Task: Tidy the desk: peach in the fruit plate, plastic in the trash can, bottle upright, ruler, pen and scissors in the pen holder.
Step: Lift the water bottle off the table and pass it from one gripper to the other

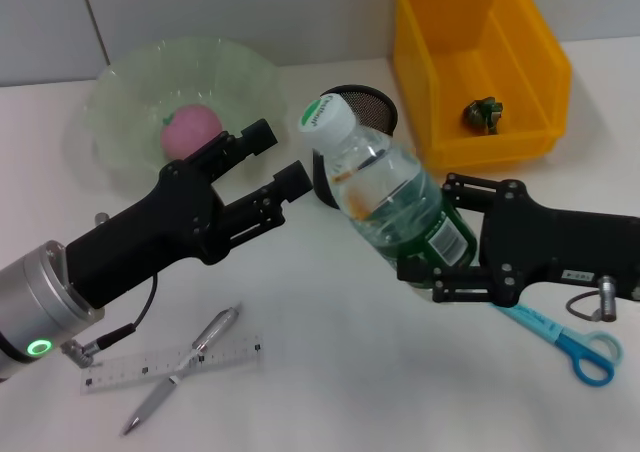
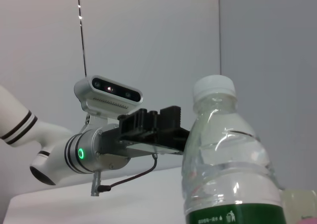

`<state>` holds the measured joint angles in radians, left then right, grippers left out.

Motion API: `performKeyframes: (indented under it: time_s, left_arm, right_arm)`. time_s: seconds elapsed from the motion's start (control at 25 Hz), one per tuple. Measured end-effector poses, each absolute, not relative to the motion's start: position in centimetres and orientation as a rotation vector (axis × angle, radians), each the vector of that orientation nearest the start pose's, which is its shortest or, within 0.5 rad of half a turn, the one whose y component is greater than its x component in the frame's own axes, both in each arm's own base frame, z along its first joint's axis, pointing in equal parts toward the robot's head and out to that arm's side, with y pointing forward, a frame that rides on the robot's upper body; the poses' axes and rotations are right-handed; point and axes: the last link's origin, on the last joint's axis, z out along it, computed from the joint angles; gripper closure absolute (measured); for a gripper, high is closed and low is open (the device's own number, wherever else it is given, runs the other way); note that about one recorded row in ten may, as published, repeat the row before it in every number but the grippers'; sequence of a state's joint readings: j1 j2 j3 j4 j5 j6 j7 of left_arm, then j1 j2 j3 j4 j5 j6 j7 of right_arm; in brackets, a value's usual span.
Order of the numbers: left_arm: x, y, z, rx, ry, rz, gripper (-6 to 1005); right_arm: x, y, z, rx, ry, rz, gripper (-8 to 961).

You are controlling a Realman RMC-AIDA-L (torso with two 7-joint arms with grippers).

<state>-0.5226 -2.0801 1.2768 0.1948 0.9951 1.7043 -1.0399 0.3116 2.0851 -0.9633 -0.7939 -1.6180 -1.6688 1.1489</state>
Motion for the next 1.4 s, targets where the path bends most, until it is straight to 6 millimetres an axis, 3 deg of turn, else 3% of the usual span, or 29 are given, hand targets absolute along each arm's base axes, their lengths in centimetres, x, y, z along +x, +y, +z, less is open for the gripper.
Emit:
performKeyframes:
  time_s: [0.84,1.24,1.4]
  left_arm:
    - [-21.0,29.1,-3.8,-2.472,-0.572,-1.571,168]
    - [-21.4,29.1,-3.9,-2.449,-0.599,-1.557,169]
    - [-21.4,29.1,-4.0,-2.455,-0.596,-1.556,255]
  right_arm:
    - [23.7,29.9,-3.1,-2.748,0.225,1.007,178]
    - [23.5,29.9,-3.2,-2.751,0.223,1.019,175]
    - [23.5,29.8,-3.2,-2.754,0.221,1.021,174]
